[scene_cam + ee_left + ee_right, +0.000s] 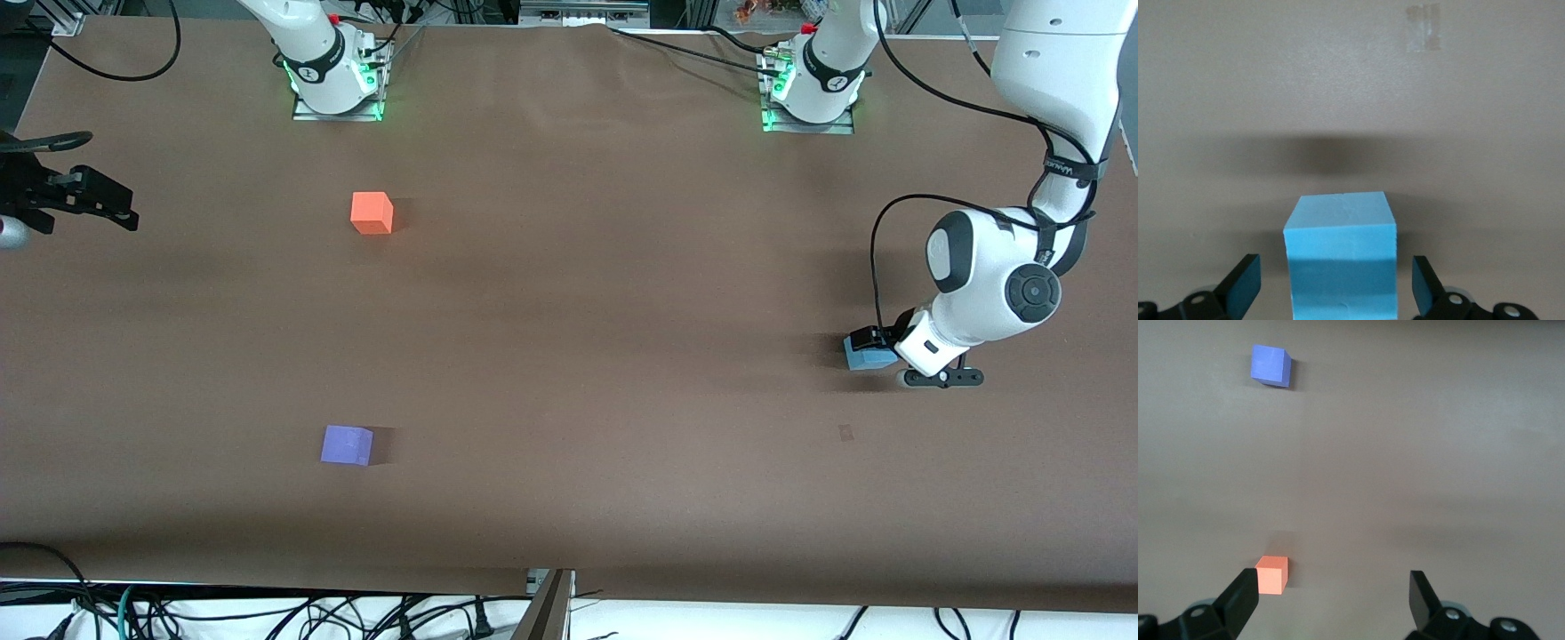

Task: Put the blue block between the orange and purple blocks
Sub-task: 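Close the left gripper on the light blue cube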

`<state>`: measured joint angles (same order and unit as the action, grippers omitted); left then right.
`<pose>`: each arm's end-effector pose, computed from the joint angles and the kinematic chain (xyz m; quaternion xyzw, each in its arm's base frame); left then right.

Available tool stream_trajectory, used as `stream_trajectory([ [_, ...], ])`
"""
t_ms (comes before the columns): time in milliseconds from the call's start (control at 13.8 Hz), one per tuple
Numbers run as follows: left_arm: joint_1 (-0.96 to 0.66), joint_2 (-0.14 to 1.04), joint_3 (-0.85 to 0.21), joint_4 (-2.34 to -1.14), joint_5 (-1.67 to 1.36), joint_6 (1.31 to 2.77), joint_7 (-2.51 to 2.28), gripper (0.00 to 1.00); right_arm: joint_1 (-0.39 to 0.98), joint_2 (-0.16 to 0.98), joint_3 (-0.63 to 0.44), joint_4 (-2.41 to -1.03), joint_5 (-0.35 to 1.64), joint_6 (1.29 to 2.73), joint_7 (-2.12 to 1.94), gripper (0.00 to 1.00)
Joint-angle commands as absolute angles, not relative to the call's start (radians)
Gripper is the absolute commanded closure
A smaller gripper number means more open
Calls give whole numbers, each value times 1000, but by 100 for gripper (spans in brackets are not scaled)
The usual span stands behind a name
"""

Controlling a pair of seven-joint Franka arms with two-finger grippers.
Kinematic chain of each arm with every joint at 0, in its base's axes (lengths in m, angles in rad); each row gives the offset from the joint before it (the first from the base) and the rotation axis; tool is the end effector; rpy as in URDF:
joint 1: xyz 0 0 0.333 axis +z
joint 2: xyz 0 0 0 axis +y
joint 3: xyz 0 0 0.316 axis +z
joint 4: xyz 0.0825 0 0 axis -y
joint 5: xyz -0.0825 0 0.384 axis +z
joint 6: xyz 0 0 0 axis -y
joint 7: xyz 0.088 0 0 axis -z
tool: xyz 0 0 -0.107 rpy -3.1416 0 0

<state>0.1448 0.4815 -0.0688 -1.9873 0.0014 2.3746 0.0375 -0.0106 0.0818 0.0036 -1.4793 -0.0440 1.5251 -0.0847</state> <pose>0.5992 0.0465 0.2118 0.9986 0.0219 -0.0456 0.0182 0.5753 -0.0090 0.6174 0.9989 0.0382 -0.0190 0.0210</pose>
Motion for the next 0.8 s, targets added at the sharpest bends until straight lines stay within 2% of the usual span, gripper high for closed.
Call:
stream_trajectory([
  [0, 150, 497, -75, -1967, 9, 2381, 60, 0, -20, 72, 5, -1489, -23, 1536, -98, 0],
  [290, 149, 525, -75, -1963, 8, 2410, 49, 0, -20, 72, 5, -1489, -18, 1536, -98, 0],
  [435, 150, 529, -75, -1963, 8, 2416, 58, 37, -20, 72, 5, -1489, -18, 1536, -98, 0],
  [725, 149, 540, -77, -1963, 8, 2413, 60, 81, -20, 72, 3, -1489, -18, 1536, -98, 0],
])
